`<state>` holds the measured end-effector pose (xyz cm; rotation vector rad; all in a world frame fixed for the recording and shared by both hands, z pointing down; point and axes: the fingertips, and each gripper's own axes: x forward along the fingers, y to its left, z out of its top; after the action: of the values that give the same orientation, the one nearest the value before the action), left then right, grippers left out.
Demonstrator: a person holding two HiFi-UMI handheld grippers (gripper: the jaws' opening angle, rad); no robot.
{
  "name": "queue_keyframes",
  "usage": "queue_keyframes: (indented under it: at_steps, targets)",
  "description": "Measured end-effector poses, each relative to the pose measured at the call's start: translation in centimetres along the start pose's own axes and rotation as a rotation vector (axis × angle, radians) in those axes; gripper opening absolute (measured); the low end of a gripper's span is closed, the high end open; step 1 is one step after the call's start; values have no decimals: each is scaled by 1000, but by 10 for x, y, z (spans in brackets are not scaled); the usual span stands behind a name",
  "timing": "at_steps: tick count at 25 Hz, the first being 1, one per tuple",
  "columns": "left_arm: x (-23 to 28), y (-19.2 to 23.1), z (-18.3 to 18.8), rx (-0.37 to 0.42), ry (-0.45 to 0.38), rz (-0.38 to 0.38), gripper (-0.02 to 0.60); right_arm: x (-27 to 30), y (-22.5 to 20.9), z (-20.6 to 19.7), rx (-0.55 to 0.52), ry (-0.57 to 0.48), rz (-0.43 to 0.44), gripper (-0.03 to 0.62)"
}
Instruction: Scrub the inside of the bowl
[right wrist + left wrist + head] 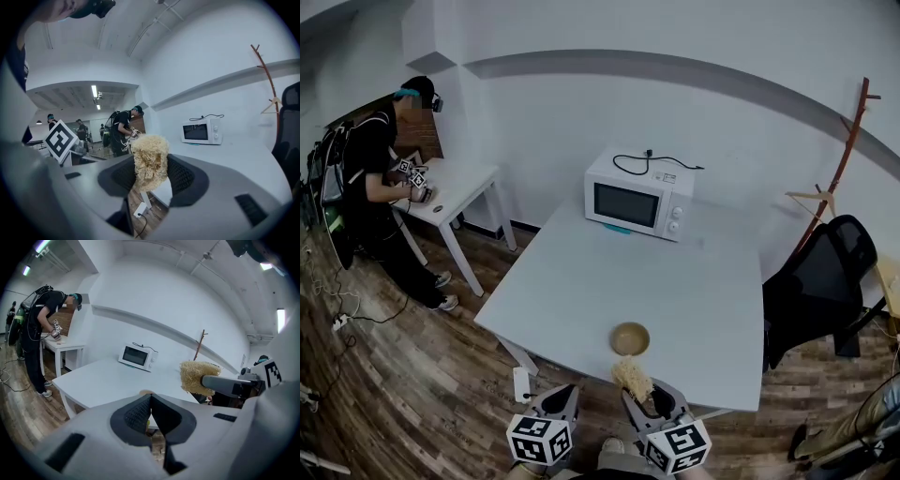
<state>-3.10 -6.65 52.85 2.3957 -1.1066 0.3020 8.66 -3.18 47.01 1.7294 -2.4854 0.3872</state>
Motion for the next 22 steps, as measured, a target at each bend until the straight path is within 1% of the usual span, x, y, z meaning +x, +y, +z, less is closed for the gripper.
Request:
queue_keyframes:
  at_steps: [10, 18, 22]
  targets:
    - [50, -6, 8, -10, 0, 35, 18, 22, -50, 3, -11, 14, 37, 186]
    - [67, 5, -2, -13, 44, 59, 18, 33, -58, -13, 16, 54, 38, 186]
    - [81, 16, -7, -20, 77, 64, 18, 39, -70, -18, 23, 69, 16, 186]
